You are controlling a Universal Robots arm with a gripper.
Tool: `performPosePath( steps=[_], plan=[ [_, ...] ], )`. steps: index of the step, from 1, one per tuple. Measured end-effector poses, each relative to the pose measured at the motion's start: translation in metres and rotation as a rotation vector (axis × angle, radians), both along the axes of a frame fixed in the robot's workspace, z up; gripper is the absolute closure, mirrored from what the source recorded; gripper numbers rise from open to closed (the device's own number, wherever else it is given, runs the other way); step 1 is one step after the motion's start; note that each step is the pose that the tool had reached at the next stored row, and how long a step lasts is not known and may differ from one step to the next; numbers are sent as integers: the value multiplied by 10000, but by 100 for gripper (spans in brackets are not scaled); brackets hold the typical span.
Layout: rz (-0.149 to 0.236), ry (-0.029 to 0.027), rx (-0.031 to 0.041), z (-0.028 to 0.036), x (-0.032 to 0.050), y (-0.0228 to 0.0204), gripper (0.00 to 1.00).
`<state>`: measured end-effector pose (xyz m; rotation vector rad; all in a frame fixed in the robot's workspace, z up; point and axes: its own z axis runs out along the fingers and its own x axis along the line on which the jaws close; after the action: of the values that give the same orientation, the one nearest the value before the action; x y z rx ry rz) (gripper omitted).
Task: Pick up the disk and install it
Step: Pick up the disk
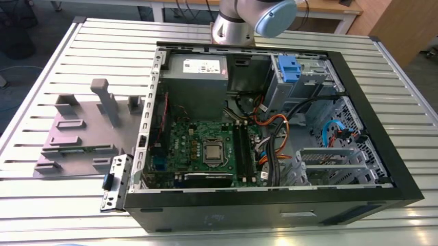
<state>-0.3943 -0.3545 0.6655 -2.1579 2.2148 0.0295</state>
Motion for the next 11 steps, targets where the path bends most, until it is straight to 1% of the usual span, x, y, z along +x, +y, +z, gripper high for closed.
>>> performPosePath(
  steps=[5,11],
  plan=[
    [-654,0,1,-54,1,-2,64],
    [-746,12,33,-127,65,-11,64]
  ],
)
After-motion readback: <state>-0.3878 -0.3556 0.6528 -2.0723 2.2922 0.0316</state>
